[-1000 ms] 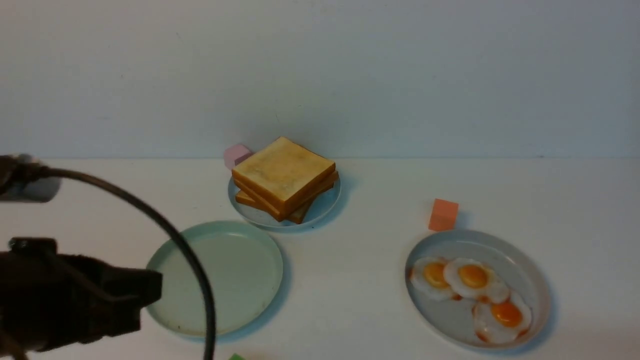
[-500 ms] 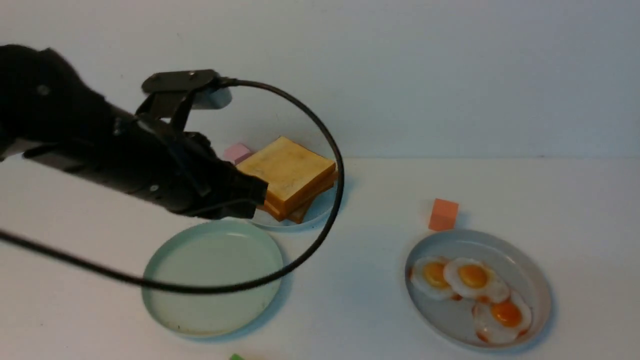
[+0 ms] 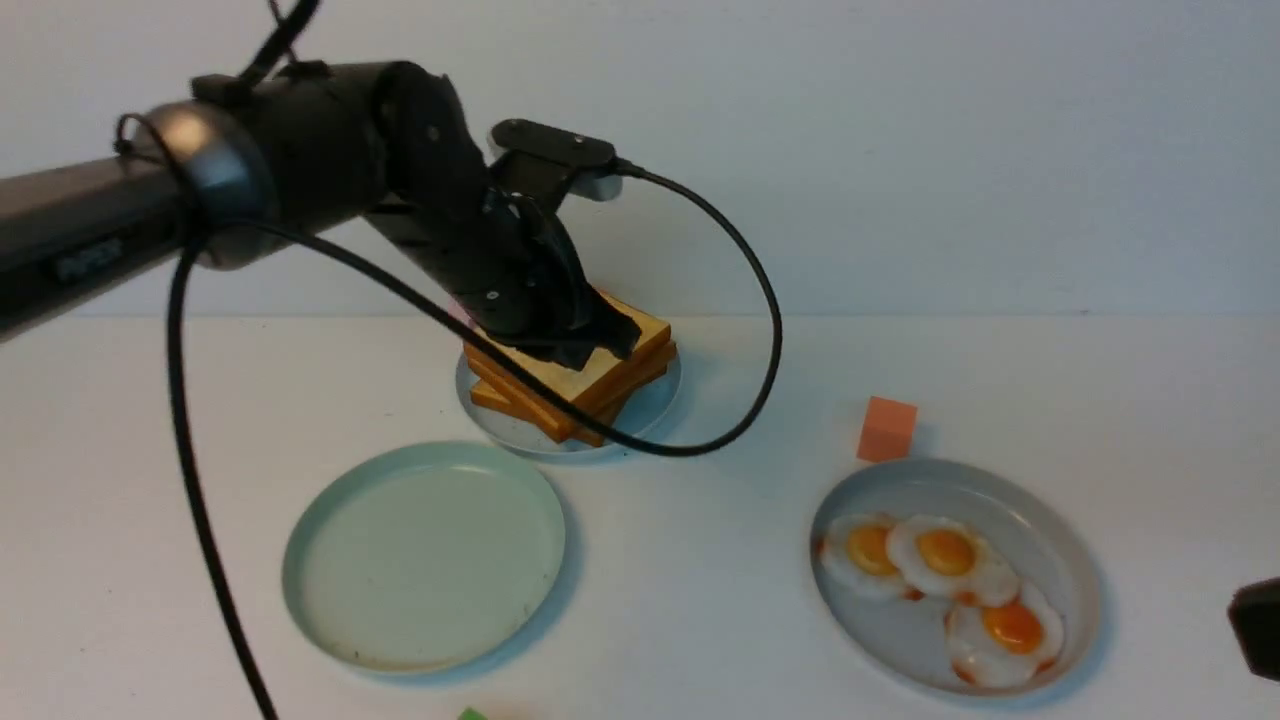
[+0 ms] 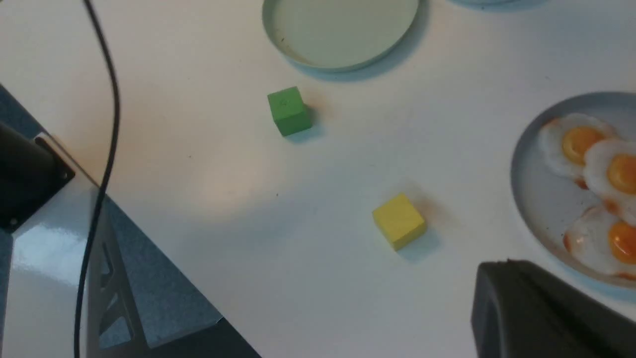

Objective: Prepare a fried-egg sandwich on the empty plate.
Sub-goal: Use the left arm to grab a slice of bread, then use the left arm to put a slice of bread into the empty plate in the middle

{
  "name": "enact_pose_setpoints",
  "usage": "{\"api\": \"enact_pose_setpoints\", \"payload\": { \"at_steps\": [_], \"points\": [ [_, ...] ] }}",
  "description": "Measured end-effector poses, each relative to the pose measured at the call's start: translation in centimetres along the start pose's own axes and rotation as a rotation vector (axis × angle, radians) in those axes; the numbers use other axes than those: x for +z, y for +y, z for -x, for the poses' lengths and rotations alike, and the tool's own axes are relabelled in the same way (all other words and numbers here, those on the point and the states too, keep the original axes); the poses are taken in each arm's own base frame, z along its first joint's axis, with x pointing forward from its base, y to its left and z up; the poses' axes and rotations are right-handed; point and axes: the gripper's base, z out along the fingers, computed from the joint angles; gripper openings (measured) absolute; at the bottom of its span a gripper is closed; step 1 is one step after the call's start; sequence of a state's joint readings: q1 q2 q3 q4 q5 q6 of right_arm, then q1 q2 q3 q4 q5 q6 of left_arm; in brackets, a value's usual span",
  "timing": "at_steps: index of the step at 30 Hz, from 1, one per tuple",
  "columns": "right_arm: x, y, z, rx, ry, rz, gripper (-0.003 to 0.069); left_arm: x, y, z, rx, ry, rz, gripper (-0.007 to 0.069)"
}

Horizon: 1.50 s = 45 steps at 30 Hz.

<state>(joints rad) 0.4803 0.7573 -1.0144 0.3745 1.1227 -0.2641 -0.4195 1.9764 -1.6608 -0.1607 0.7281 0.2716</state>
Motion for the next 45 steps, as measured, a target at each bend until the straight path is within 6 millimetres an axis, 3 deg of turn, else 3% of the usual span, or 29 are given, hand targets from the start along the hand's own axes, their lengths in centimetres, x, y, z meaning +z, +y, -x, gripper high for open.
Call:
{"api": "enact_pose_setpoints", "payload": {
  "at_steps": [3,10,14,19,24,32,36,37,38,40,45],
  "points": [
    [0.3,0.0,0.1,-0.008,0.012,0.005,0.0008,1.3,0.0,0.1,0.035,0.002,0.021,0.0046],
    [0.3,-0.3,0.0,-0.027,0.022,-0.027,0.0013,4.7,0.8,-0.1,0.108,-0.030,0.091,0.0360],
    [0.3,-0.3,0.0,-0.029,0.022,-0.030,0.0014,6.7,0.9,-0.8,0.114,-0.017,0.093,0.0414],
    [0.3,-0.3,0.0,-0.029,0.022,-0.030,0.0017,7.2,1.0,-0.7,0.107,-0.023,0.097,0.0363],
    [0.3,-0.2,0.0,-0.025,0.020,-0.023,0.0017,7.2,1.1,-0.7,0.096,-0.025,0.100,0.0208],
    [0.3,-0.1,0.0,-0.020,0.018,-0.013,0.0025,6.8,1.1,-0.5,0.095,-0.034,0.102,0.0204],
    [0.3,-0.1,0.1,-0.018,0.017,-0.008,0.0028,5.0,0.8,0.1,0.096,-0.052,0.103,0.0172],
    [0.3,-0.1,0.1,-0.017,0.016,-0.007,0.0029,3.7,0.8,0.5,0.095,-0.068,0.105,0.0118],
    [0.3,-0.1,0.1,-0.017,0.016,-0.007,0.0029,3.4,0.8,0.6,0.095,-0.071,0.106,0.0118],
    [0.3,-0.1,0.1,-0.017,0.016,-0.007,0.0032,0.5,0.5,1.6,0.091,-0.122,0.109,0.0031],
    [0.3,-0.1,0.1,-0.017,0.015,-0.008,0.0032,-2.7,0.3,2.4,0.094,-0.164,0.116,0.0024]
  ]
}}
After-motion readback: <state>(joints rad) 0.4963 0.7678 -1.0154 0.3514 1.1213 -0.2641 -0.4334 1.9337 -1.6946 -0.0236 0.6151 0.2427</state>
